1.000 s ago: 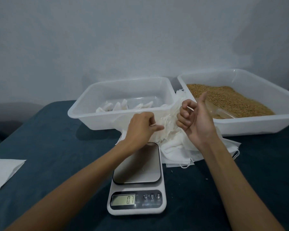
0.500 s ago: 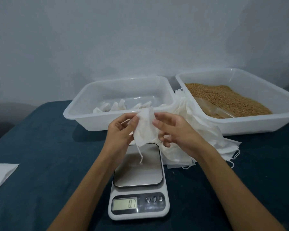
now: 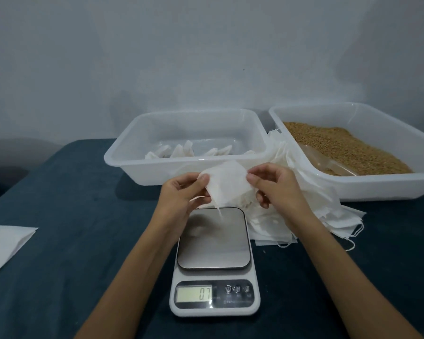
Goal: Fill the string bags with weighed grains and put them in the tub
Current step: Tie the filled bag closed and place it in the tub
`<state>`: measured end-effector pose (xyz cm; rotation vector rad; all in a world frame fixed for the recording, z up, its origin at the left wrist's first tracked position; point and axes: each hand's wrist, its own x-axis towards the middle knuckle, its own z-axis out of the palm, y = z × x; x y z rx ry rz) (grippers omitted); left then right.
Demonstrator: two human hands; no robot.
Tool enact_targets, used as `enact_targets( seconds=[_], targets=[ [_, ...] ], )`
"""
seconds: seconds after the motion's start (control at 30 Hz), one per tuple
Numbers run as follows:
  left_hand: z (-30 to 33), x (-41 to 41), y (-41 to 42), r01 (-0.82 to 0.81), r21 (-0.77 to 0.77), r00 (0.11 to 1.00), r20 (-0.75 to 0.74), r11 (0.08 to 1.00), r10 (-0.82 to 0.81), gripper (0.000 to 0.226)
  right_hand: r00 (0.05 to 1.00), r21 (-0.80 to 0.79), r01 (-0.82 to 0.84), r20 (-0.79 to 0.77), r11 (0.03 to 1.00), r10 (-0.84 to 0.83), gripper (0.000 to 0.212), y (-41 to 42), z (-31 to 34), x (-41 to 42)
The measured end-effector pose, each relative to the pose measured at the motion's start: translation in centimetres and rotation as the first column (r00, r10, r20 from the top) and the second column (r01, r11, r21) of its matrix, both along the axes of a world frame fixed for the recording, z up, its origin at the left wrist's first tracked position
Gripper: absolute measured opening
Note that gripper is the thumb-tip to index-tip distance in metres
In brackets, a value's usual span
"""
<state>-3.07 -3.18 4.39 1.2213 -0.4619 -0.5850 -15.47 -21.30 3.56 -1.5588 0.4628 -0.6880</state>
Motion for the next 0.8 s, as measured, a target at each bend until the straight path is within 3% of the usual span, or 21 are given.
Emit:
enact_targets(
  seconds=[0.07,0.1,0.2,0.3,0.47,0.6,0.8],
  targets=[
    [0.0,0.2,0.0,-0.096,0.017,0.993,0.076,0.995,0.094,0.011,0.991,-0.252,0.132,-0.001,0.959,-0.136,0.009,0.6,0.0,0.2],
    [-0.1,0.2,-0.1,-0.129,0.023,0.983,0.133,0.991,0.125,0.011,0.992,-0.304,0.126,0.042,0.944,-0.119,0.011,1.0,0.0,0.3],
    [-0.2,-0.4,-0.6,-0.132,0.001,0.955,0.269,0.991,0.126,0.011,0.978,-0.209,-0.129,0.134,0.969,0.160,0.012,2.6,0.2,0.3],
    [-0.5,-0.9,-0.8,-0.079,-0.024,0.933,0.351,0.997,0.082,0.015,0.950,-0.219,-0.283,0.070,0.934,0.304,0.026,3.8,0.2,0.3],
    [-0.4,-1.3,-0.6,-0.052,-0.075,0.934,0.348,0.996,0.075,0.023,0.946,-0.224,-0.299,0.060,0.928,0.319,0.021,4.0,-0.1,0.4],
    [-0.3,-1.2,-0.5,-0.054,-0.107,0.943,0.321,0.993,0.086,0.025,0.949,-0.109,-0.290,0.097,0.951,0.301,0.011,3.9,0.0,0.5],
    [-0.5,-1.2,-0.7,-0.024,-0.024,0.914,0.405,0.999,0.032,0.013,0.956,-0.114,-0.260,0.108,0.959,0.272,0.022,3.8,0.0,0.6]
  ],
)
